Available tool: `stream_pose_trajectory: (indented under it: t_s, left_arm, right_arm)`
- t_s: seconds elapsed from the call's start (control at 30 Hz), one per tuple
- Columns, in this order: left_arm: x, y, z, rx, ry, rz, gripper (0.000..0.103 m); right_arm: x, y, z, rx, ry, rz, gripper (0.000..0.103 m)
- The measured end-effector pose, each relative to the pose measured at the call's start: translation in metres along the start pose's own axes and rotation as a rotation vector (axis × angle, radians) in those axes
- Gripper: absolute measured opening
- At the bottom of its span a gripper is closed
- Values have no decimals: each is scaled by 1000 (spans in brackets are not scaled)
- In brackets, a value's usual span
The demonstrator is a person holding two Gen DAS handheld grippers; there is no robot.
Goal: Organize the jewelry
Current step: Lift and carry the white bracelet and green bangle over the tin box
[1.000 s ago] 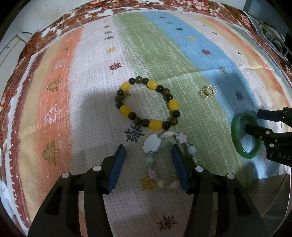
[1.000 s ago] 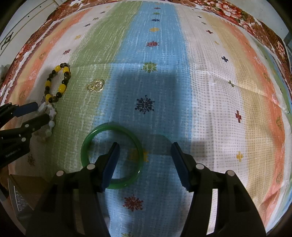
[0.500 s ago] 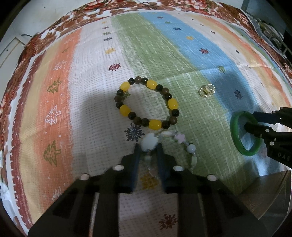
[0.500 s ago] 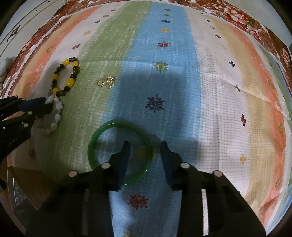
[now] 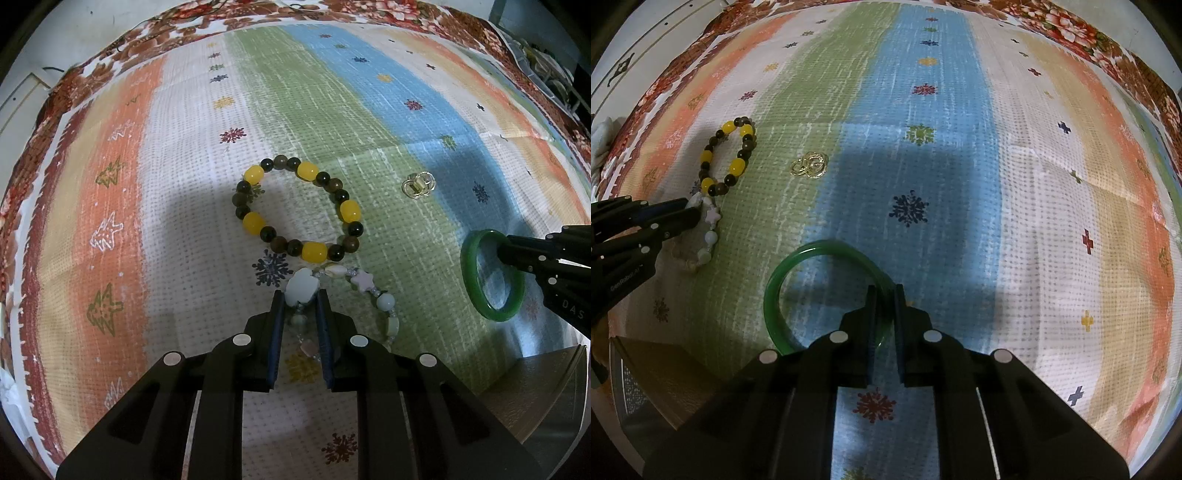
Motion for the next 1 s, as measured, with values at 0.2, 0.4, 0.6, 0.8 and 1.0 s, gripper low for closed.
stream_pose_trajectory:
  t_s: [0.2,0.4,0.6,0.8,1.0]
  left_arm:
    - [3,0,0,-1,0,-6,16]
    - [12,-6,-1,-9,-22,1,16]
    - [24,-12,-2,-12,-45,12,16]
    - [38,-25,-3,-28,-80,23,16]
    - [48,-30,-4,-24,-108,18,16]
  right_arm:
    - [1,1,-1,5,-3,4,9]
    - [6,1,-2,4,-6,8,9]
    - [19,3,-3,4,-43,19,9]
    - [35,5,-5,-8,-86,13,9]
    - [47,8,-4,-5,-112,6,10]
Point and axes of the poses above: each gripper's, at about its wrist camera, not at the fingertips, and x roughly against the way its jaws point, y to its left, z to its underside, the point moved 2 cm from there along -x, roughly the way its jaws point, and after that the axes turned 9 degrees about z, right-handed, at the moved point
